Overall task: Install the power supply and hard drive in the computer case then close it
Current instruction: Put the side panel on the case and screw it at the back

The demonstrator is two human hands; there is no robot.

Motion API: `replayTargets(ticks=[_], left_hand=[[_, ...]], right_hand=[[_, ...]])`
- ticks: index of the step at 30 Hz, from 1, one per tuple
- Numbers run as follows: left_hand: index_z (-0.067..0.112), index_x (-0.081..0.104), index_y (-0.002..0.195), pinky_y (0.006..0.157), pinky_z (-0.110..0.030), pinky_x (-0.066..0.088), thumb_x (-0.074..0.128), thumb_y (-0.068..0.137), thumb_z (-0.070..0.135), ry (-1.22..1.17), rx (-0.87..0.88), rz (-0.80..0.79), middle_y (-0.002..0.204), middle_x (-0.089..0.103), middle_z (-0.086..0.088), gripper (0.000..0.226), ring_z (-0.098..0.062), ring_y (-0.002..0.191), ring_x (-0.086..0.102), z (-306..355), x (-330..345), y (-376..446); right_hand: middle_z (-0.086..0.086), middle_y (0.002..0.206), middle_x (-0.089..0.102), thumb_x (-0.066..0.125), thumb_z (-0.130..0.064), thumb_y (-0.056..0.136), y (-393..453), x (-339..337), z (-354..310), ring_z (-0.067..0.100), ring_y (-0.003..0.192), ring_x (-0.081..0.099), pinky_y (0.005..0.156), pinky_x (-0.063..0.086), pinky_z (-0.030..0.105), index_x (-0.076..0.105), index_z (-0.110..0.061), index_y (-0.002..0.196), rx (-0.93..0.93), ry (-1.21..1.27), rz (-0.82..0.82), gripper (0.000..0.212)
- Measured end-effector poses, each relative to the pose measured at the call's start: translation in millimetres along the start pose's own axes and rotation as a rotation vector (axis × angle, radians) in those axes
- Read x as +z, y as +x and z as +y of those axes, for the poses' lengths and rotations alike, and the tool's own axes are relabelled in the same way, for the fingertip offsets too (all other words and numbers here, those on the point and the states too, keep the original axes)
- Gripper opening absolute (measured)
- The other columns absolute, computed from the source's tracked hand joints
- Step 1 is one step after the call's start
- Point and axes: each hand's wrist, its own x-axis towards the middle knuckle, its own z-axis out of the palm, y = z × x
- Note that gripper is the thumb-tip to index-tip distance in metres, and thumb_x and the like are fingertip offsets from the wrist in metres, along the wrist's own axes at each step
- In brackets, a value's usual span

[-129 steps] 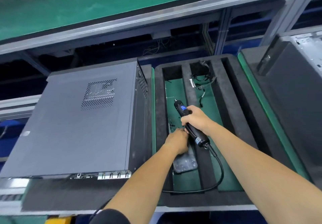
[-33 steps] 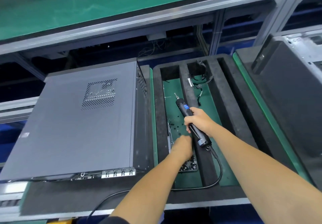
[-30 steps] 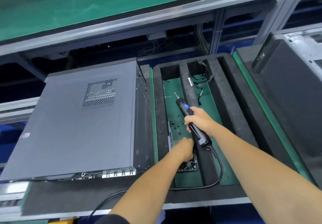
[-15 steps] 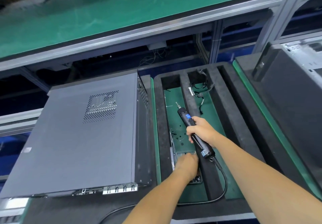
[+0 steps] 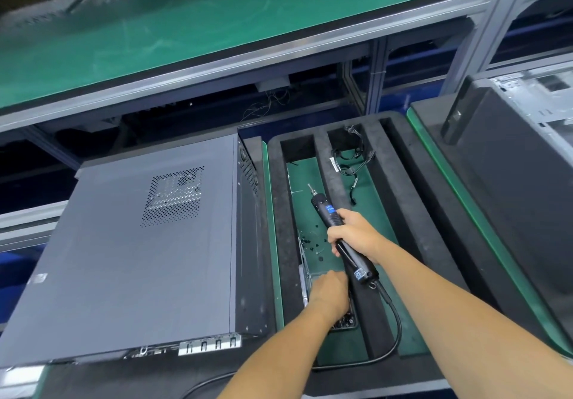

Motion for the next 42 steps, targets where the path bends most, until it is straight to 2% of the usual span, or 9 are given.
replayTargets(ticks=[9,18,25,28,31,34,37,40,42], left_hand=[[0.001,0.056,0.106,0.075,-0.037,0.046,0.049,0.085,0.002,-0.068,-0.028,-0.028,0.109,0.061,-0.020,0.022,-0.038,0.099,0.061,4.5,-1.0,1.1],[-0.001,0.057,0.111,0.085,-0.038,0.046,0.039,0.092,0.014,-0.223,-0.176,-0.054,0.118,0.060,-0.021,0.031,-0.038,0.108,0.057,-2.1,-12.9,8.4],[0.003,0.054,0.107,0.075,-0.035,0.045,0.041,0.088,-0.002,-0.369,-0.209,-0.014,0.113,0.058,-0.018,0.024,-0.034,0.103,0.058,-0.7,-28.3,17.4],[0.012,0.050,0.087,0.068,-0.033,0.044,0.048,0.086,-0.001,-0.464,-0.266,0.046,0.101,0.055,-0.011,0.013,-0.030,0.094,0.060,-1.9,-35.4,18.4],[0.015,0.038,0.069,0.063,-0.031,0.040,0.048,0.087,0.004,-0.546,-0.323,0.142,0.092,0.054,-0.009,0.024,-0.025,0.078,0.053,-5.3,-42.2,19.7],[0.010,0.054,0.075,0.060,-0.031,0.043,0.052,0.086,0.008,-0.671,-0.306,0.230,0.079,0.057,-0.007,0.012,-0.026,0.075,0.055,-8.6,-58.6,13.8],[0.008,0.062,0.064,0.061,-0.031,0.049,0.053,0.083,0.000,-0.684,-0.300,0.317,0.066,0.057,-0.007,0.022,-0.028,0.069,0.057,-15.3,-80.0,9.1],[0.001,0.066,0.070,0.071,-0.035,0.051,0.050,0.085,-0.002,-0.666,-0.295,0.421,0.078,0.065,-0.017,0.021,-0.032,0.079,0.061,-24.3,-106.0,5.1],[0.001,0.070,0.080,0.083,-0.032,0.051,0.051,0.085,-0.002,-0.750,-0.271,0.521,0.090,0.069,-0.013,0.020,-0.027,0.089,0.063,-34.2,-119.8,6.4]], right_hand=[[0.011,0.066,0.058,0.060,0.007,0.076,2.0,0.1,0.6,0.026,0.050,0.057,0.053,0.051,0.033,0.049,-0.004,0.095,0.003,-0.005,0.009,0.024],[0.010,0.065,0.059,0.060,0.007,0.075,1.3,1.7,-1.8,0.027,0.051,0.058,0.053,0.051,0.032,0.049,-0.005,0.091,0.006,-0.007,0.020,0.023],[0.013,0.065,0.058,0.059,0.008,0.075,-0.9,1.2,-4.6,0.027,0.052,0.059,0.052,0.052,0.034,0.049,-0.004,0.093,0.019,-0.007,0.017,0.024],[0.012,0.067,0.056,0.060,0.008,0.075,-2.1,1.7,-5.2,0.027,0.053,0.059,0.053,0.052,0.034,0.049,-0.005,0.091,0.008,-0.023,0.024,0.023],[0.012,0.066,0.056,0.060,0.008,0.075,-2.6,1.3,-4.7,0.026,0.052,0.058,0.052,0.052,0.033,0.049,-0.004,0.092,0.016,-0.023,0.028,0.024],[0.014,0.065,0.057,0.061,0.008,0.075,-5.3,1.0,-5.1,0.024,0.051,0.057,0.053,0.050,0.031,0.049,-0.004,0.089,0.012,-0.018,0.029,0.022],[0.016,0.067,0.059,0.061,0.008,0.079,-10.8,1.1,-5.3,0.025,0.052,0.057,0.054,0.049,0.032,0.054,-0.001,0.096,0.027,0.040,-0.005,0.021],[0.020,0.082,0.064,0.063,0.000,0.088,-21.9,6.6,-9.3,0.027,0.055,0.060,0.056,0.050,0.034,0.053,0.001,0.111,0.054,0.085,-0.044,0.024],[0.020,0.093,0.067,0.062,-0.005,0.093,-30.0,12.1,-15.8,0.028,0.054,0.061,0.051,0.052,0.034,0.047,-0.008,0.119,0.069,0.222,-0.042,0.030]])
